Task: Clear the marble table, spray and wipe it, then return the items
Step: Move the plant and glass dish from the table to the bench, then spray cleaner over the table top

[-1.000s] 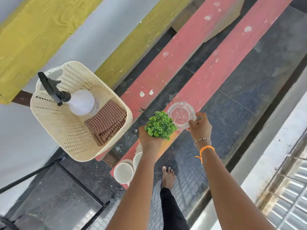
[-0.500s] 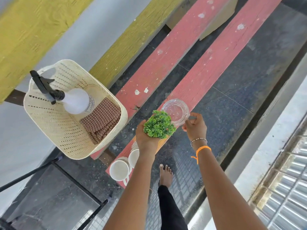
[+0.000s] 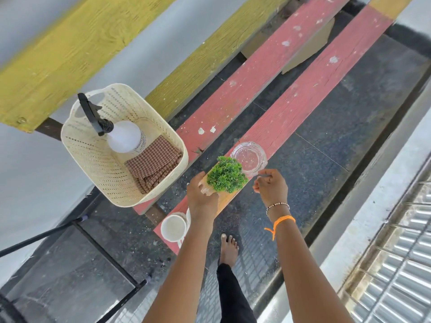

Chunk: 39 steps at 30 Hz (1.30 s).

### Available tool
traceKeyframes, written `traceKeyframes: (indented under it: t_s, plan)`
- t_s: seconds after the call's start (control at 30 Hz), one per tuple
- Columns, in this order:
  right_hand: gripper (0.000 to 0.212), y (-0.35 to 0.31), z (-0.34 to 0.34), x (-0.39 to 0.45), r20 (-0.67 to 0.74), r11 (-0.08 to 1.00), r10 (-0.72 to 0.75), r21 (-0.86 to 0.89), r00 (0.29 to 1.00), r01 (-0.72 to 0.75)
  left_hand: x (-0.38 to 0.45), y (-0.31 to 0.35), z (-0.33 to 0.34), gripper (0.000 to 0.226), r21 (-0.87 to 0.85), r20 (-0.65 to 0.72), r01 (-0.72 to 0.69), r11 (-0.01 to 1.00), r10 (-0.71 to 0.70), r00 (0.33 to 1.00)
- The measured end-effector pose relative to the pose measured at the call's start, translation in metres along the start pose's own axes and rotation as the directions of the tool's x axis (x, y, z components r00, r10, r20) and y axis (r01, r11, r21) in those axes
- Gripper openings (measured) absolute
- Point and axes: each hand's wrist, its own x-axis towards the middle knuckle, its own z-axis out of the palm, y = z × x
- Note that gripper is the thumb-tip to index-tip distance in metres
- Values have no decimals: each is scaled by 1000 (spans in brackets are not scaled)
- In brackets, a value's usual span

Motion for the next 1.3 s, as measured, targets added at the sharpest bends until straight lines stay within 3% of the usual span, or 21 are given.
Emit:
traceKeyframes:
  t_s: [0.23, 0.43, 0.57, 0.77, 0.97, 1.13, 1.3]
  plan:
    - [15, -30, 8, -44, 103, 991, -133, -7, 986, 134, -25, 3, -44, 34, -173, -32, -32, 984, 27, 999]
    - [17, -74, 59, -109, 356, 972, -223, 5, 908, 236, -37, 4, -122, 31, -413, -105, 10, 911, -58, 993]
    - [9, -101, 92, -133, 457, 960, -269, 52, 848, 277, -36, 11, -151, 27, -435, -127, 42, 899, -108, 986]
    - [9, -160, 157, -134, 522, 906, -370, 20, 769, 422, -26, 29, -199, 17, -386, -102, 30, 922, -75, 992]
    - [31, -189, 219, -88, 475, 829, -425, -138, 770, 543, -3, 27, -214, 23, -350, -101, 64, 935, -106, 989]
    - [51, -193, 250, -57, 645, 731, -421, -174, 637, 659, 0, 20, -218, 27, -342, -100, 81, 936, -122, 988]
    - [31, -193, 261, -55, 553, 747, -516, -84, 654, 660, -13, 21, -232, 18, -405, -137, 51, 913, -115, 984]
